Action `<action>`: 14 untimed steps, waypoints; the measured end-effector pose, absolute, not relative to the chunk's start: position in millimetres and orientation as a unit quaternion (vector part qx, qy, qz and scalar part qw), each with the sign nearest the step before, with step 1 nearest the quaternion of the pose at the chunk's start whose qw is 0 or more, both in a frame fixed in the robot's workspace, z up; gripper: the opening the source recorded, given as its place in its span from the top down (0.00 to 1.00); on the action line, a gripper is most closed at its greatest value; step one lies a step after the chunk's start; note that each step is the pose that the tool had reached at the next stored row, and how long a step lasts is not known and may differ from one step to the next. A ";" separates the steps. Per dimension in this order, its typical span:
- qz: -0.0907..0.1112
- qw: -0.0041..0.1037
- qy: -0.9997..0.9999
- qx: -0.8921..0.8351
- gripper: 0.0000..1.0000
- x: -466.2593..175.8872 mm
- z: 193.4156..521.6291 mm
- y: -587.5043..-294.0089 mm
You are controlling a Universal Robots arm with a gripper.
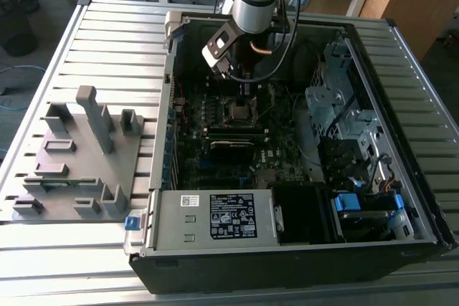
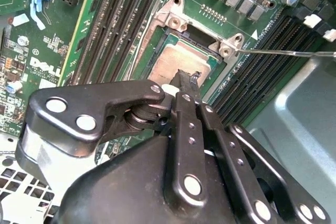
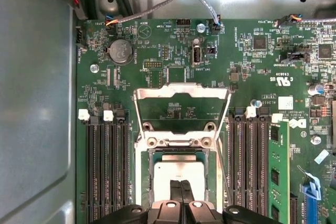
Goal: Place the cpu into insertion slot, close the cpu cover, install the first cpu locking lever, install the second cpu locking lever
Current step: 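Place the cpu into insertion slot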
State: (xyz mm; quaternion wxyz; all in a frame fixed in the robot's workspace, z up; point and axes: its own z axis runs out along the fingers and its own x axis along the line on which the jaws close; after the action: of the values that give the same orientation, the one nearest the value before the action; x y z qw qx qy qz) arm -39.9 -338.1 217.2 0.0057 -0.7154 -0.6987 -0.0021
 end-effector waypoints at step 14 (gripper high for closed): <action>-0.002 0.006 -0.699 -0.715 0.90 -39.2 219.0 -338.1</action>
State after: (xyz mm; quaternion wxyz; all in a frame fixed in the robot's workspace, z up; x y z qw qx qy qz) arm -39.2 -338.1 219.0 0.0057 -0.7154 -0.6987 -0.0022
